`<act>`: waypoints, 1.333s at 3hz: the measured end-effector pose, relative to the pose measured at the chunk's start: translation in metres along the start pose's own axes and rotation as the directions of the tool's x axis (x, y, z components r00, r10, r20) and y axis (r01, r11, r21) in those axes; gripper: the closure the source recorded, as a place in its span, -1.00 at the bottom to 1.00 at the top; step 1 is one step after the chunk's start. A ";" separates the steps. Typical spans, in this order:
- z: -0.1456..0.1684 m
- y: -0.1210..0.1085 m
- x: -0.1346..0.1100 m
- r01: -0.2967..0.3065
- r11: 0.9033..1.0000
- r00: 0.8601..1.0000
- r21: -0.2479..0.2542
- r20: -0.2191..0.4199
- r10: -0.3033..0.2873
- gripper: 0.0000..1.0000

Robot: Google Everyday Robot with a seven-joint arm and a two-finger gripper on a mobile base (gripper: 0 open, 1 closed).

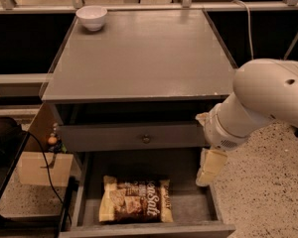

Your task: Pick brown chip bag from middle drawer and place on counter

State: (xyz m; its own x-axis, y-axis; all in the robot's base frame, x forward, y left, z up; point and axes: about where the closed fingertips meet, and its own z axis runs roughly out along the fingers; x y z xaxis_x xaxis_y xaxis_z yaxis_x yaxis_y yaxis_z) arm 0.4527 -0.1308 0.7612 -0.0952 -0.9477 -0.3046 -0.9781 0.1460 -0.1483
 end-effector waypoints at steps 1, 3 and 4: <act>0.000 0.000 0.000 0.000 1.000 1.000 0.000 0.000 0.000 -1.00; 0.037 0.002 0.004 -0.101 0.995 0.995 -0.003 -0.015 0.101 -1.00; 0.068 -0.001 0.012 -0.186 0.982 0.982 0.012 -0.011 0.186 -1.00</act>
Offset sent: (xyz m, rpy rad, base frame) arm 0.0010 0.0047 -0.0262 0.0182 0.0456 -0.0720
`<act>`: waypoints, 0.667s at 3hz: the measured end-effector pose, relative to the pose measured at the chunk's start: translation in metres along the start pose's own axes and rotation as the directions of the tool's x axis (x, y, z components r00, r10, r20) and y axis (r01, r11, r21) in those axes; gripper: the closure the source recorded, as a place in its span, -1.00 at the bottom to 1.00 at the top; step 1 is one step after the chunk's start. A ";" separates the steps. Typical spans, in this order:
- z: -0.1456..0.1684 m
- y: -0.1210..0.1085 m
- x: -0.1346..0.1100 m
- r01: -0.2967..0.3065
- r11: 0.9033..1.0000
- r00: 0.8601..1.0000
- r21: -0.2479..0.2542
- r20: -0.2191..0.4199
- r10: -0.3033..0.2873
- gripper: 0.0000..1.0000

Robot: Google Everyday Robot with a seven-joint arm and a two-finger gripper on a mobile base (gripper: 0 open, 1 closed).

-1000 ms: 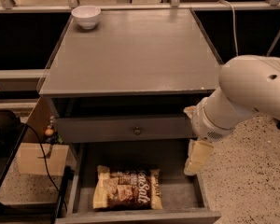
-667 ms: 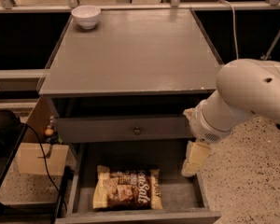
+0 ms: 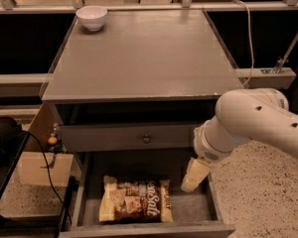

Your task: Pick brown chip bag from middle drawer and place on counter

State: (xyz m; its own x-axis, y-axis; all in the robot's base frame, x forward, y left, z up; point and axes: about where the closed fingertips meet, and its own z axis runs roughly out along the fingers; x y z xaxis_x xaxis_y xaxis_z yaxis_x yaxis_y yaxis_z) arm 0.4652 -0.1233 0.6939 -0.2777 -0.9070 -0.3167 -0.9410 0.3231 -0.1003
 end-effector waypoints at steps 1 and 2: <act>0.036 -0.004 0.006 -0.051 0.999 0.999 0.012 0.016 0.051 -1.00; 0.067 -0.002 0.008 -0.056 0.998 0.998 0.011 0.039 0.056 -1.00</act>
Offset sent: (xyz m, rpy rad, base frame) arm 0.0175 0.0158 -0.0995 0.0707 -0.0135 -0.0585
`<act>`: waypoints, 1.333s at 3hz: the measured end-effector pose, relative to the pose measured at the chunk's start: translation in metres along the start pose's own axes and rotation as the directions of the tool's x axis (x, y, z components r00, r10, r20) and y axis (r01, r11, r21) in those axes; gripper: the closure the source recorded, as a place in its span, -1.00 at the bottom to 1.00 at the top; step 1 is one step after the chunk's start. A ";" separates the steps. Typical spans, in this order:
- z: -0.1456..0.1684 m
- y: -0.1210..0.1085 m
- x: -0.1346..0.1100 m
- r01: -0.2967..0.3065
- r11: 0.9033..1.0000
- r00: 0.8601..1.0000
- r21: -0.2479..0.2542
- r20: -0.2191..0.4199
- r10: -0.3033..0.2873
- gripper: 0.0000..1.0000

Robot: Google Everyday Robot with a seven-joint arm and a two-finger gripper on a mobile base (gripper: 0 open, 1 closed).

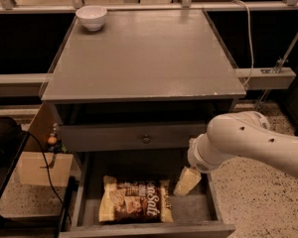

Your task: Pick brown chip bag from middle drawer and place on counter

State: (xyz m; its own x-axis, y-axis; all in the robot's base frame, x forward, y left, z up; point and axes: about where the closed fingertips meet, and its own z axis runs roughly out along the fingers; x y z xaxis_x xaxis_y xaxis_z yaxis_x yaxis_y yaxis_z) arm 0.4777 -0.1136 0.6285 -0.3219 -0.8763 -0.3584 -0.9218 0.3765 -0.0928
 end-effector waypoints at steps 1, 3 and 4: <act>0.031 0.018 -0.002 0.030 0.996 0.998 -0.083 0.051 -0.026 -1.00; 0.040 0.023 -0.001 0.133 0.986 0.990 -0.101 0.068 -0.127 -1.00; 0.066 0.024 0.002 0.150 0.981 0.987 -0.127 0.084 -0.140 -1.00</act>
Offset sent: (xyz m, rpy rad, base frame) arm -0.0089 0.0179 -0.0296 0.0669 0.0465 0.0609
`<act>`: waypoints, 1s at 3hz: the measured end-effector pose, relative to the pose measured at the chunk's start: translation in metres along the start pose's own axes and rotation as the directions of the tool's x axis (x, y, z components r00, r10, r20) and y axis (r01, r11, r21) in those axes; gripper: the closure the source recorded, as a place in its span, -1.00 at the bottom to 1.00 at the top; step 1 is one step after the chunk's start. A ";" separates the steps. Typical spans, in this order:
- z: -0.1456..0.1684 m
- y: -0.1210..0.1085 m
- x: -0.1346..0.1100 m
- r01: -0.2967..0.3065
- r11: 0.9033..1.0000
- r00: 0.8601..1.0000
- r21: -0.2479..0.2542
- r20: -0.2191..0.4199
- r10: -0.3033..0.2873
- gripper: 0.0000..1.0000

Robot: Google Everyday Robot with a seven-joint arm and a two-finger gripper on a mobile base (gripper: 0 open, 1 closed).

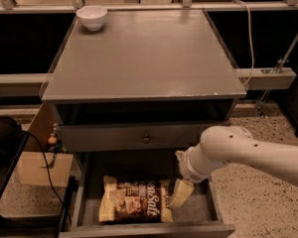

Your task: Pick brown chip bag from middle drawer and place on counter

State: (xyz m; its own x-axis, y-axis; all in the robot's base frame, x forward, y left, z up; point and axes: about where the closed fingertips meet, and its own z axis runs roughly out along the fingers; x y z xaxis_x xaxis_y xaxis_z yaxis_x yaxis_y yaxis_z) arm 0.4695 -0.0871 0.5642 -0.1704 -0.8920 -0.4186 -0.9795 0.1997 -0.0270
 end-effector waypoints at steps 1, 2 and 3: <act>0.040 -0.001 0.005 0.024 0.999 0.999 -0.040 0.039 -0.022 -1.00; 0.084 -0.001 0.008 0.048 0.996 0.996 -0.076 0.085 -0.042 -1.00; 0.114 -0.001 0.008 0.064 0.993 0.992 -0.099 0.116 -0.053 -1.00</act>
Offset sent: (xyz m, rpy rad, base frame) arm 0.0130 0.0427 -0.1295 0.1509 0.0534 0.1152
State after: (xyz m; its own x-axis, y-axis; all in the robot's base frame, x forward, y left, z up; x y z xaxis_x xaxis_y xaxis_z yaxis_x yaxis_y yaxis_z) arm 0.4810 -0.0481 0.4579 -0.1048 -0.8480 -0.5195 -0.9943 0.1007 0.0363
